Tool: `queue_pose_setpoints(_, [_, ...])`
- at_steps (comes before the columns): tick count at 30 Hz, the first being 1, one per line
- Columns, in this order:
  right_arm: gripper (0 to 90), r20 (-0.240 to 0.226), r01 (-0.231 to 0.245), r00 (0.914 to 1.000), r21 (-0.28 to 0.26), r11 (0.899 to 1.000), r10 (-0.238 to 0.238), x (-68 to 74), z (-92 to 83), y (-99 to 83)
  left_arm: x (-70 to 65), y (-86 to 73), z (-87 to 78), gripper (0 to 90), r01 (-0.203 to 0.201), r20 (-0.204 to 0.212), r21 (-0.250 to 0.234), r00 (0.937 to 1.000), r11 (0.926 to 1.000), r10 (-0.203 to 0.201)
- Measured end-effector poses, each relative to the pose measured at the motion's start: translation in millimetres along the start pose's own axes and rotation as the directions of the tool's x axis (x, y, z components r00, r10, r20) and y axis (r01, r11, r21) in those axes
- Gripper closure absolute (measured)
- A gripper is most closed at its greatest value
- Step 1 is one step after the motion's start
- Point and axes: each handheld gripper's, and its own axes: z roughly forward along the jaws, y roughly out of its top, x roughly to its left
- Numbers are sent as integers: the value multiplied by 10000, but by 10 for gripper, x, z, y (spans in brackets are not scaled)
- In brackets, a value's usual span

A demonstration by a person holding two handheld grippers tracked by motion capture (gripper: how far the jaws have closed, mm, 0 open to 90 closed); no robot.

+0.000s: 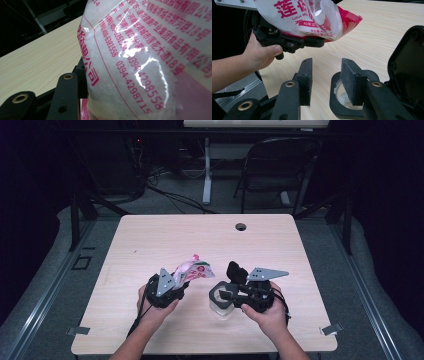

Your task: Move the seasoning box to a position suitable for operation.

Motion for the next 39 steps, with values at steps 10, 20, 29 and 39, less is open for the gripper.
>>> queue_pose_setpoints(10, [612, 171, -55, 9998, -59, 10000, 56, -38, -21, 0, 16, 93, 26, 542, -625, -426, -6, 9971, 9980, 624])
queue_pose_setpoints(20, [611, 296, -58, 9995, -79, 10000, 61, -60, -37, 2, 12, 137, 39, 543, -1283, -941, 168, 9871, 9916, 1293])
queue_pose_setpoints(29, [609, 365, -87, 9993, -84, 9999, 90, -74, -36, -14, 15, 140, 23, 543, -1758, -1431, 331, 9734, 9839, 1787])
queue_pose_setpoints(39, [603, 380, -149, 9992, -58, 9999, 151, -92, -39, -28, 5, 147, -21, 544, -2561, -1882, 649, 9460, 9645, 2639])
